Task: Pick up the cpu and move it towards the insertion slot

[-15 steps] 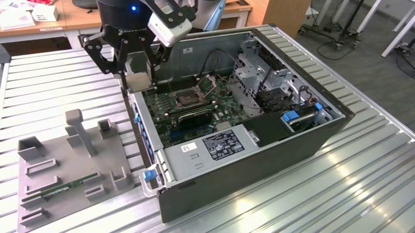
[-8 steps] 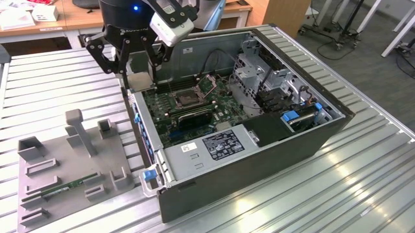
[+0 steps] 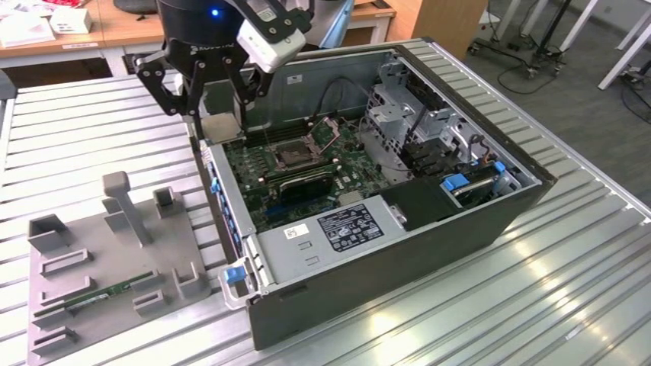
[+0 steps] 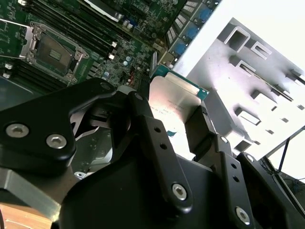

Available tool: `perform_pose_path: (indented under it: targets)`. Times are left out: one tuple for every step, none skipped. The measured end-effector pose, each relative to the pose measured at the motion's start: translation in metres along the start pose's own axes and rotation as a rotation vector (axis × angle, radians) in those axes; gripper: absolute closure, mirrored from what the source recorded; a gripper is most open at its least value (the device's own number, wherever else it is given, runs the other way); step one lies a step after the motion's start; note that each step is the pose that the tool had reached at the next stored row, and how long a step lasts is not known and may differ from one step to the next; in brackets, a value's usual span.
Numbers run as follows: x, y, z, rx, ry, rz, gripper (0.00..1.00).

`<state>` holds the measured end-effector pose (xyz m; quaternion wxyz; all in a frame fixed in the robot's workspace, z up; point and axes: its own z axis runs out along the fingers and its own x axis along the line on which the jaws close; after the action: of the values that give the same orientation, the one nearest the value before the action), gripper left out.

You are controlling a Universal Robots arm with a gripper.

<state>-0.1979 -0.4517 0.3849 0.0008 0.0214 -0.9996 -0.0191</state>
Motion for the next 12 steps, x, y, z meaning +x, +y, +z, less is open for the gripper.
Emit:
perform_pose_path:
  targets:
    - [-0.0001,0.0000,0.0000,0.0000,0.0000,0.000,0.45]
    - [-0.0002,0.0000,0.0000,0.0000,-0.0001,0.000,0.45]
    - [-0.0003,0.0000,0.0000,-0.0001,0.0000,0.000,0.45]
    - [-0.0011,0.0000,0.0000,0.0000,0.0000,0.000,0.45]
    - [-0.0014,-0.0001,0.0000,0.0001,0.0001,0.000,0.45]
    - [-0.0020,0.0000,0.0000,0.0000,0.0001,0.000,0.45]
    - [-0.0028,-0.0001,0.0000,0.0000,0.0000,0.000,0.45]
    - [-0.0037,-0.0001,0.0000,0.0000,0.0000,0.000,0.45]
    - [-0.0049,-0.0002,0.0000,-0.0001,0.0000,0.000,0.45]
    - [-0.0061,-0.0002,0.0000,0.0000,0.0000,0.000,0.45]
    - [-0.0074,-0.0003,0.0000,0.0000,0.0000,0.000,0.45]
    - [-0.0090,-0.0004,0.0000,0.0000,0.0000,0.000,0.45]
